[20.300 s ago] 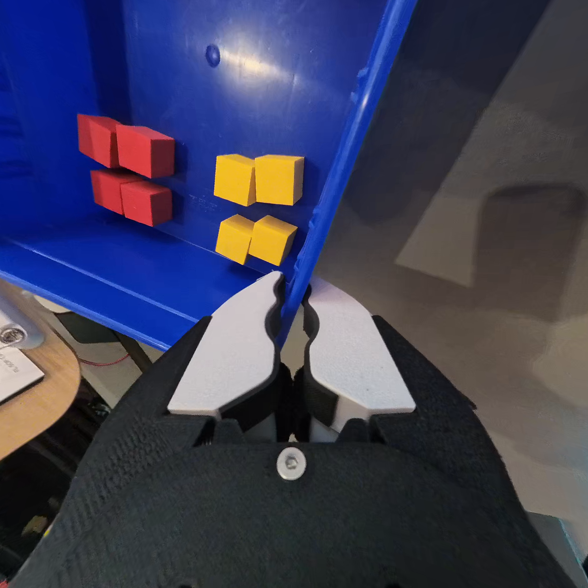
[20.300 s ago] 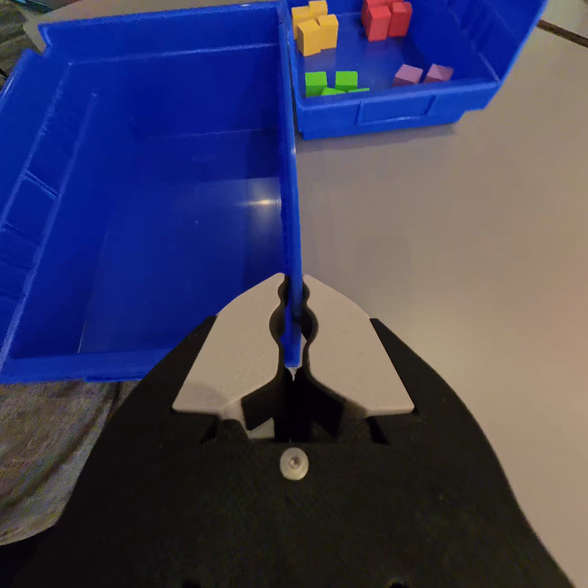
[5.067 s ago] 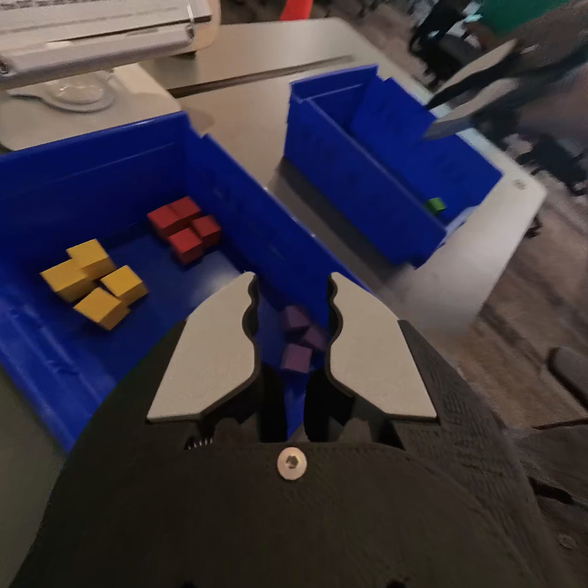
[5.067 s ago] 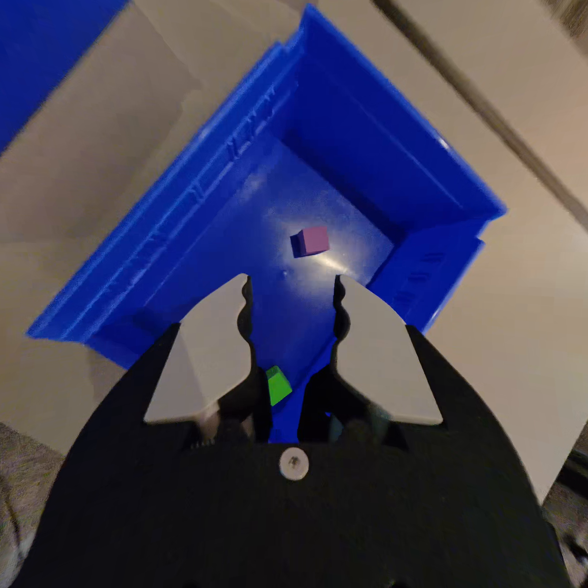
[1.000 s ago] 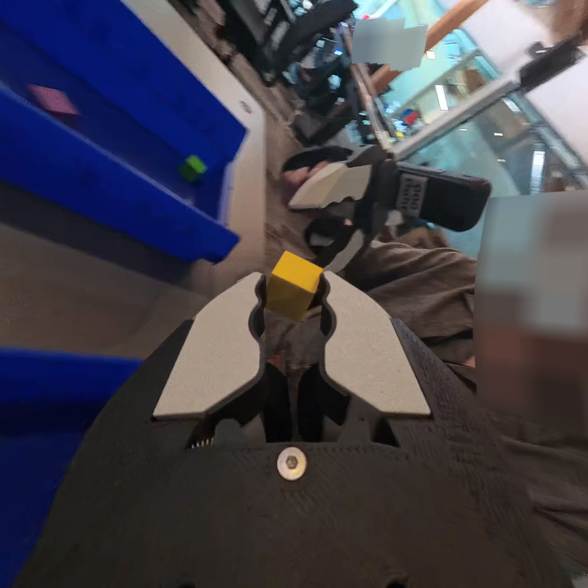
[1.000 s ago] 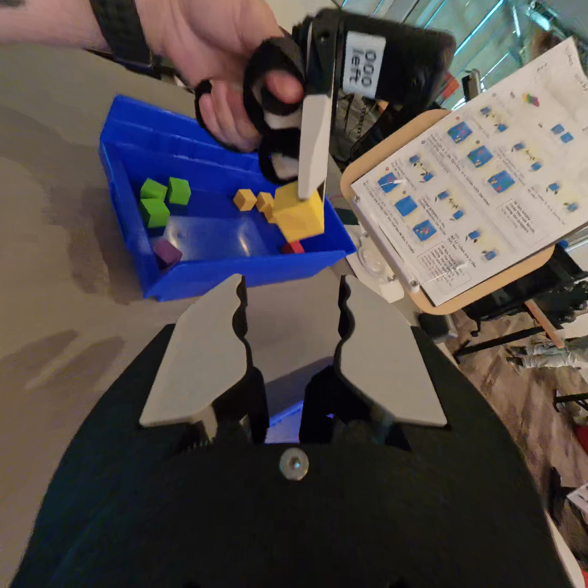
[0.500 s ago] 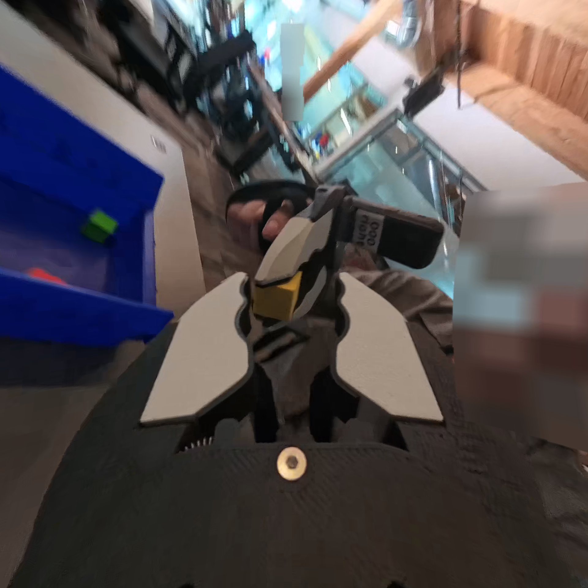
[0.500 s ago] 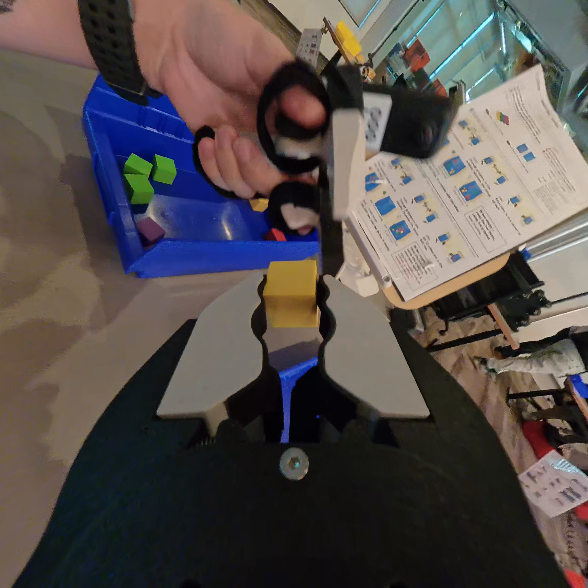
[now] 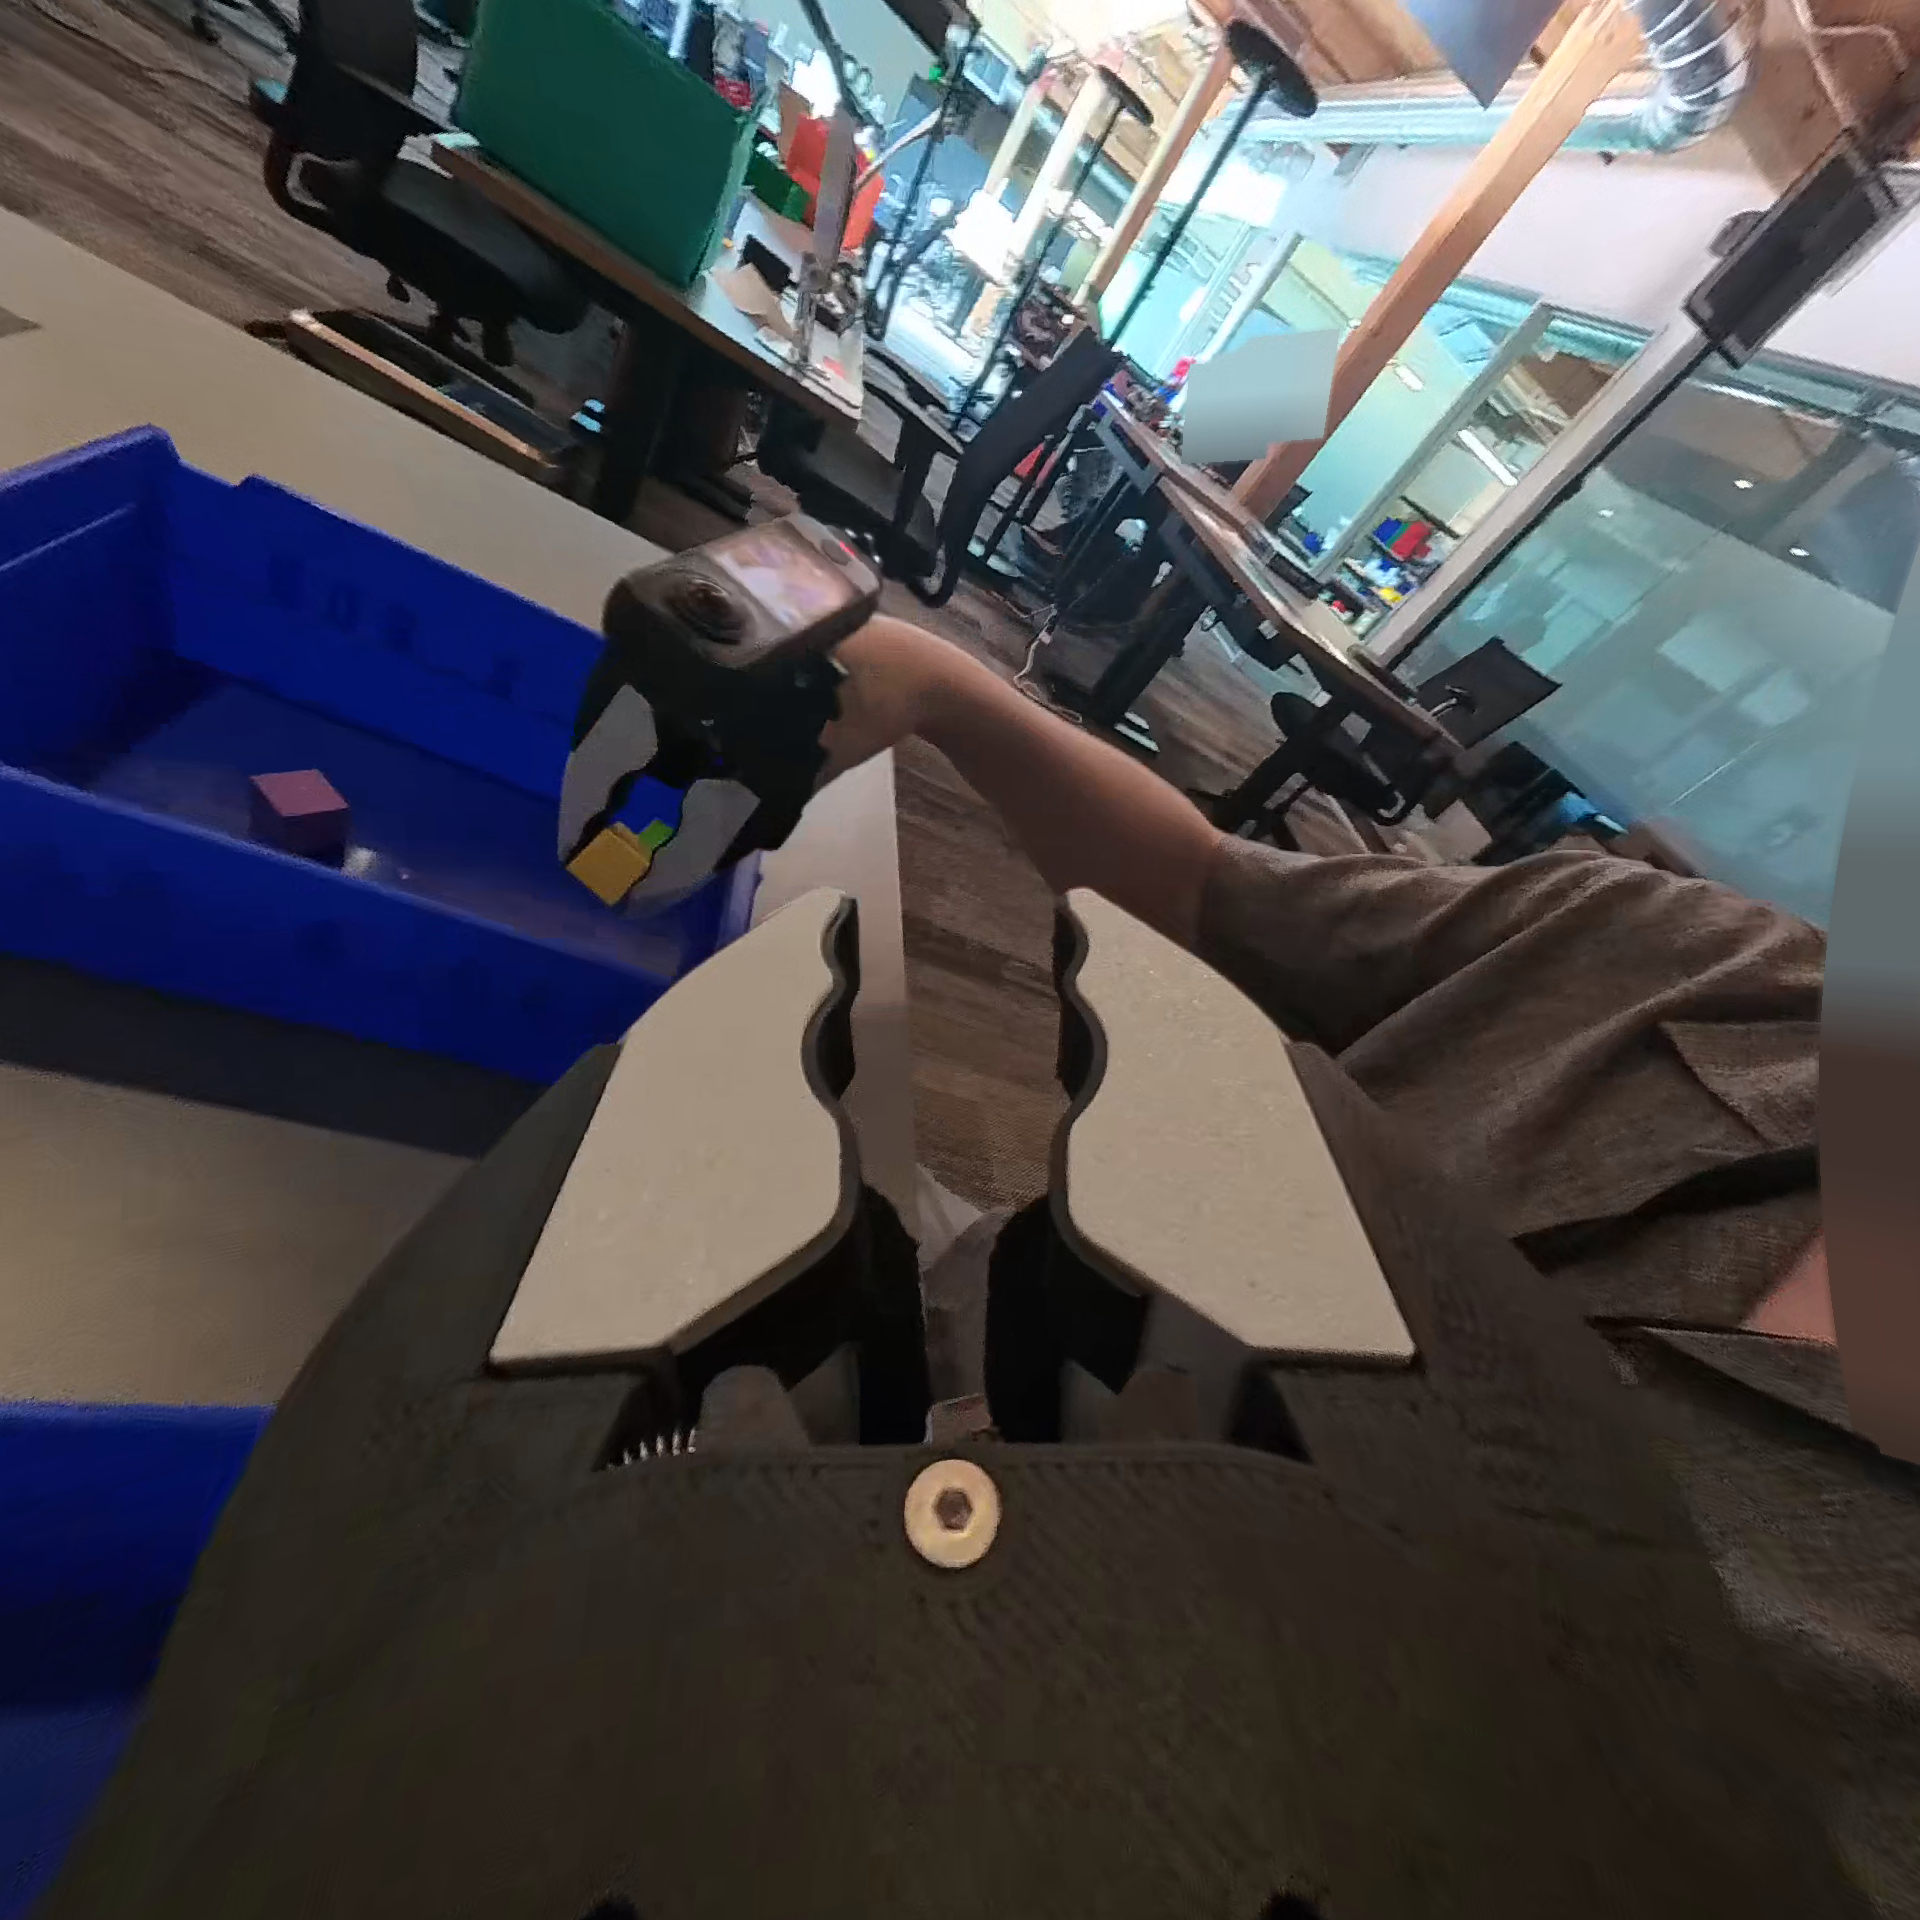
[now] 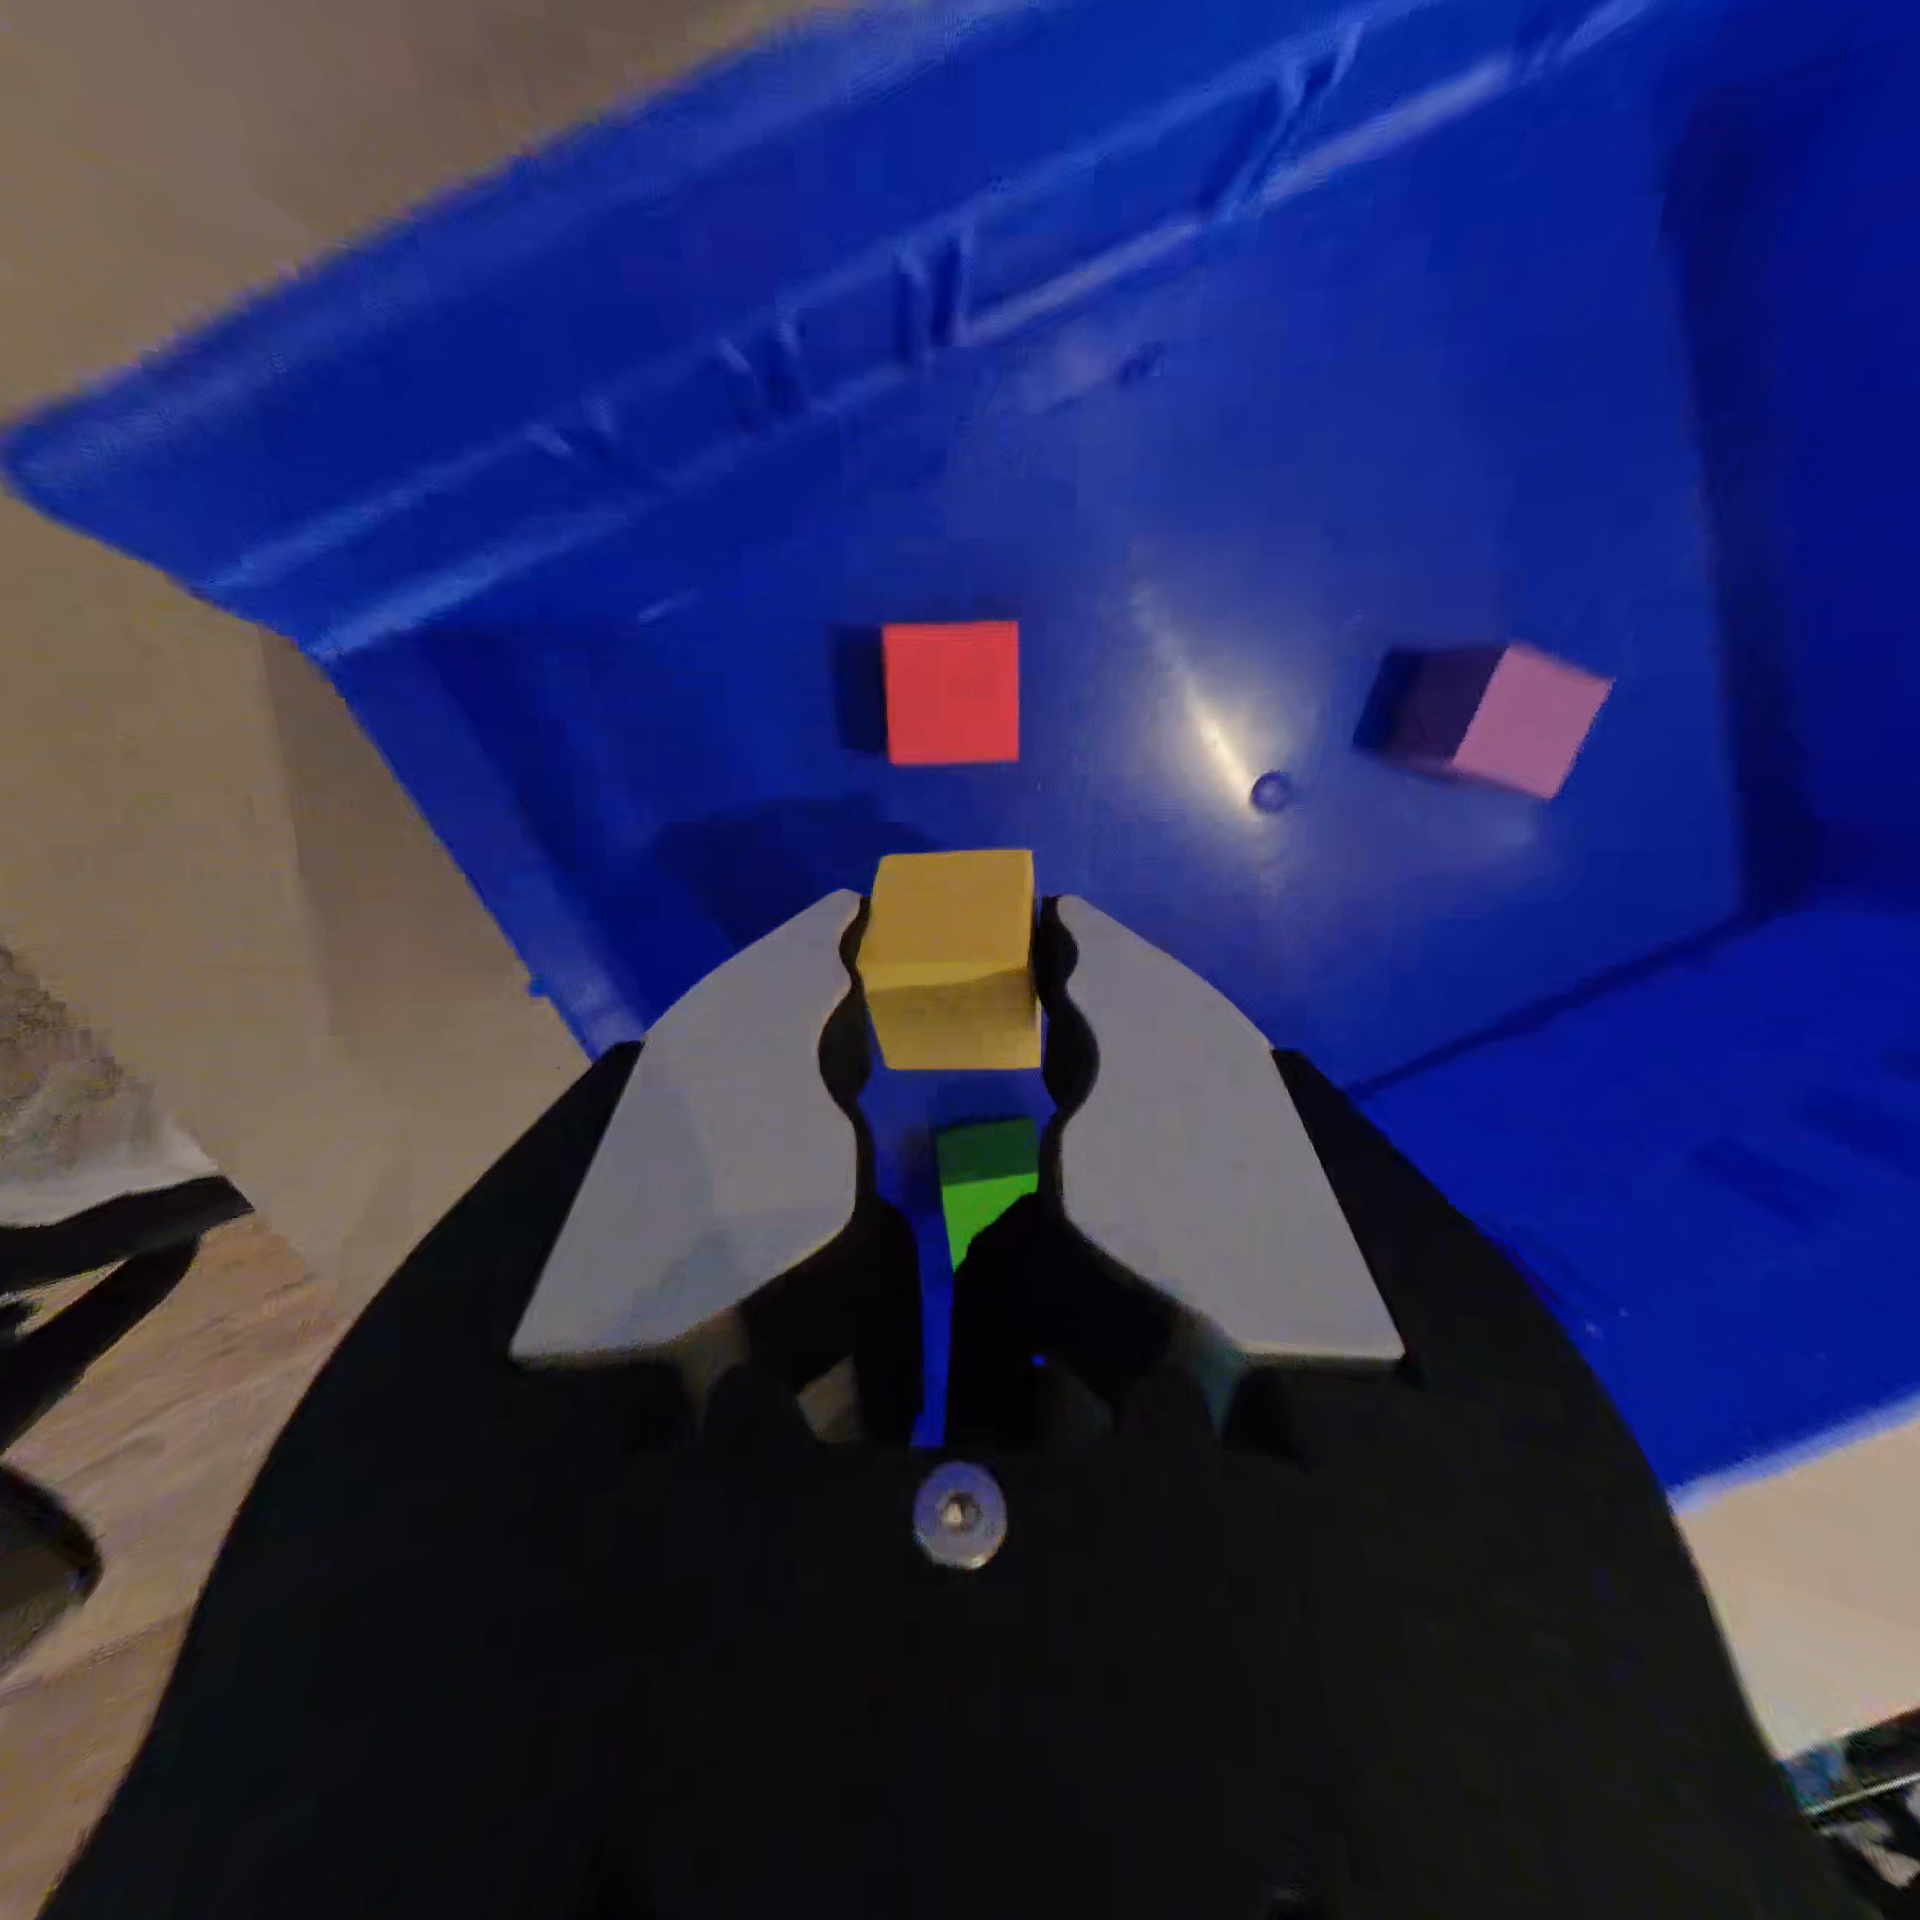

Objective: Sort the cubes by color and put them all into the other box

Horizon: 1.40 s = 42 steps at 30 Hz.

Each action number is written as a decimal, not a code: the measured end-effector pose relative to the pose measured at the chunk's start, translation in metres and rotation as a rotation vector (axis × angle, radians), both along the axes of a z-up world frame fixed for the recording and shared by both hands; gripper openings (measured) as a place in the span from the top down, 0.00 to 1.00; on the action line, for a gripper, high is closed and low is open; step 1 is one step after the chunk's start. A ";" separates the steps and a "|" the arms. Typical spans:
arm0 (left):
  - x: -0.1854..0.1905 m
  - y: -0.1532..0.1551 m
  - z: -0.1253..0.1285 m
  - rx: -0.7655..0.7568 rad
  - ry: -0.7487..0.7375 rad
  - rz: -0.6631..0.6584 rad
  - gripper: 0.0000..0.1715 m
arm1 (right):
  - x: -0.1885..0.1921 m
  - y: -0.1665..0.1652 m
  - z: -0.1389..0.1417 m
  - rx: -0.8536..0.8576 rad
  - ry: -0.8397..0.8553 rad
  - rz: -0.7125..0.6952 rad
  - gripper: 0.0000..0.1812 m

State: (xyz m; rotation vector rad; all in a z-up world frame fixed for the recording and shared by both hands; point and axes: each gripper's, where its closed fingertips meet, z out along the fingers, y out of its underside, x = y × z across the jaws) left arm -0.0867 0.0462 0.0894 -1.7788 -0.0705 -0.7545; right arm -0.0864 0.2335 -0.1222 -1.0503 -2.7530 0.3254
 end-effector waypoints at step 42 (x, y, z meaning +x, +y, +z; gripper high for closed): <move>-0.049 -0.095 -0.221 -1.097 0.314 0.184 0.71 | 0.024 -0.032 0.043 0.013 0.373 -0.109 0.78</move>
